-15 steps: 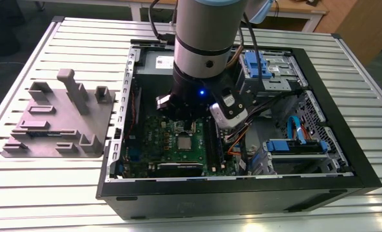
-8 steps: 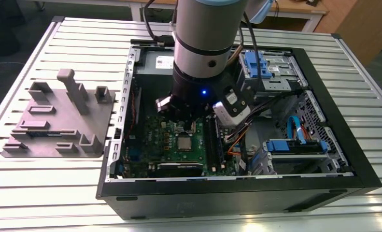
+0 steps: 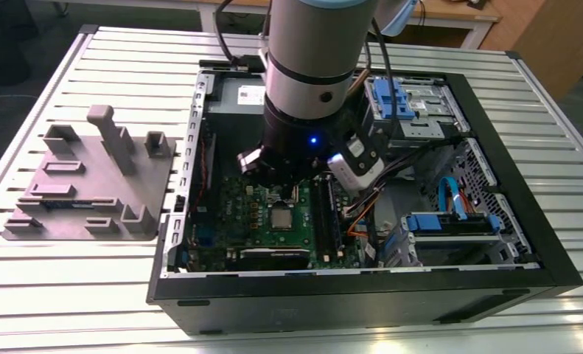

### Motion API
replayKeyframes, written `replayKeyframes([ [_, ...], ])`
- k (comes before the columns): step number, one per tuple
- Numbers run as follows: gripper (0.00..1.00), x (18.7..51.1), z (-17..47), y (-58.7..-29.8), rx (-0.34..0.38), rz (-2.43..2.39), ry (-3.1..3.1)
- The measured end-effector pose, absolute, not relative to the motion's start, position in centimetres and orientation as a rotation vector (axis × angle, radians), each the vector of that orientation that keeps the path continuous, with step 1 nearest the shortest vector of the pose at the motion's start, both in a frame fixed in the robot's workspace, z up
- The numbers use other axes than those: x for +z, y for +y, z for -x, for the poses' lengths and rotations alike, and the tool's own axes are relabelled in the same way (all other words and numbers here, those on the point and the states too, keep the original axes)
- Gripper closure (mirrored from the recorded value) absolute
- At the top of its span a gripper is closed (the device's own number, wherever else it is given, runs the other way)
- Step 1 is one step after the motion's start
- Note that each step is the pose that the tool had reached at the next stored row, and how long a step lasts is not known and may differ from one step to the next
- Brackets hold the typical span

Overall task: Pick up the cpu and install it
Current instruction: 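Close the cpu cover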

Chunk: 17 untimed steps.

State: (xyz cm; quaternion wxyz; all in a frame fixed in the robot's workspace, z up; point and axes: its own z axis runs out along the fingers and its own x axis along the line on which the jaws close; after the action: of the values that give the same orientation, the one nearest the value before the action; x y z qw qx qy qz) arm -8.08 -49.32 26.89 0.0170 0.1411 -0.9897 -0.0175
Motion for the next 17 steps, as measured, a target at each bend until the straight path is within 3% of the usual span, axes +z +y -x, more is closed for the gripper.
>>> replayKeyframes([
  [17,0.89,26.88,8.08,-49.32,-0.05,-0.685,-3.028],
])
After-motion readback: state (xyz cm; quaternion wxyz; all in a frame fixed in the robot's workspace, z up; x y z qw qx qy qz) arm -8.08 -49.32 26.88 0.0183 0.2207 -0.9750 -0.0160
